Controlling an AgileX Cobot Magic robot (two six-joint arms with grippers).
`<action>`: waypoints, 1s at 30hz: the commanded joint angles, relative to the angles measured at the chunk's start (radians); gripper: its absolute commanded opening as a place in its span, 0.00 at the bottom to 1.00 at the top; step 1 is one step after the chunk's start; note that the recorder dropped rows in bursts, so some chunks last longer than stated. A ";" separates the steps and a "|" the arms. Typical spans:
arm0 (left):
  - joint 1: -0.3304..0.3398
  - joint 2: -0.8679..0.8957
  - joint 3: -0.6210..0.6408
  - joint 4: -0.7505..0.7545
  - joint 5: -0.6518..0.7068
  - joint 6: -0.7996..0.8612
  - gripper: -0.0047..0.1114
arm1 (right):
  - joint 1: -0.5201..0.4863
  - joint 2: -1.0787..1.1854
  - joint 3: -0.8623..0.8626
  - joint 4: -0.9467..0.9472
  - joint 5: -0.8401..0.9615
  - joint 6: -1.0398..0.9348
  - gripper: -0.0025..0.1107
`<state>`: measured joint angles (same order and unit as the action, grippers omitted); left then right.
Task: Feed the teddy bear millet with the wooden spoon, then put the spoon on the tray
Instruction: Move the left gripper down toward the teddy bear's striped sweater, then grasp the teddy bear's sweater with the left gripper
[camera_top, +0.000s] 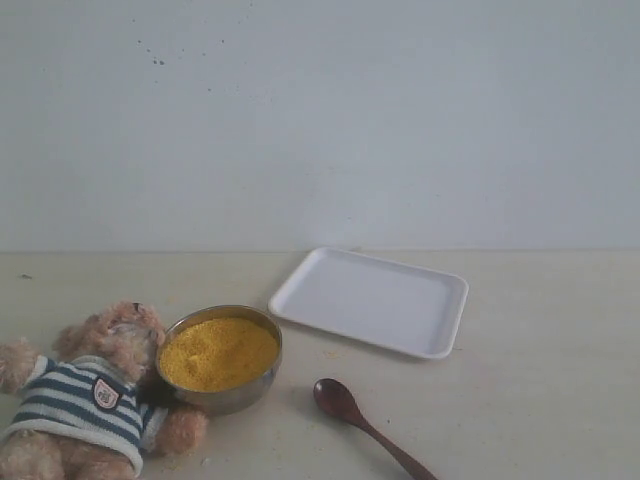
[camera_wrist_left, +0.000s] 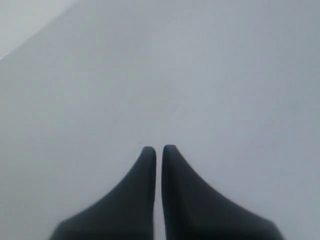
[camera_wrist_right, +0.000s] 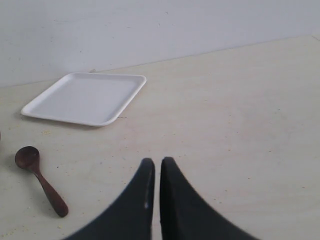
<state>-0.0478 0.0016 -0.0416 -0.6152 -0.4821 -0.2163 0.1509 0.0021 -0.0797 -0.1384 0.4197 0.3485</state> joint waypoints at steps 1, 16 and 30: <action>0.003 0.131 -0.277 0.475 -0.153 -0.054 0.07 | -0.001 -0.002 0.003 -0.002 -0.019 -0.007 0.06; 0.003 1.404 -1.076 0.544 1.374 0.374 0.07 | -0.001 -0.002 0.003 -0.002 -0.019 -0.007 0.06; 0.005 1.601 -1.073 0.365 1.481 0.577 0.07 | -0.001 -0.002 0.003 -0.002 -0.019 -0.007 0.06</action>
<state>-0.0436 1.6126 -1.1034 -0.2383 0.9840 0.3537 0.1509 0.0021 -0.0797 -0.1384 0.4141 0.3485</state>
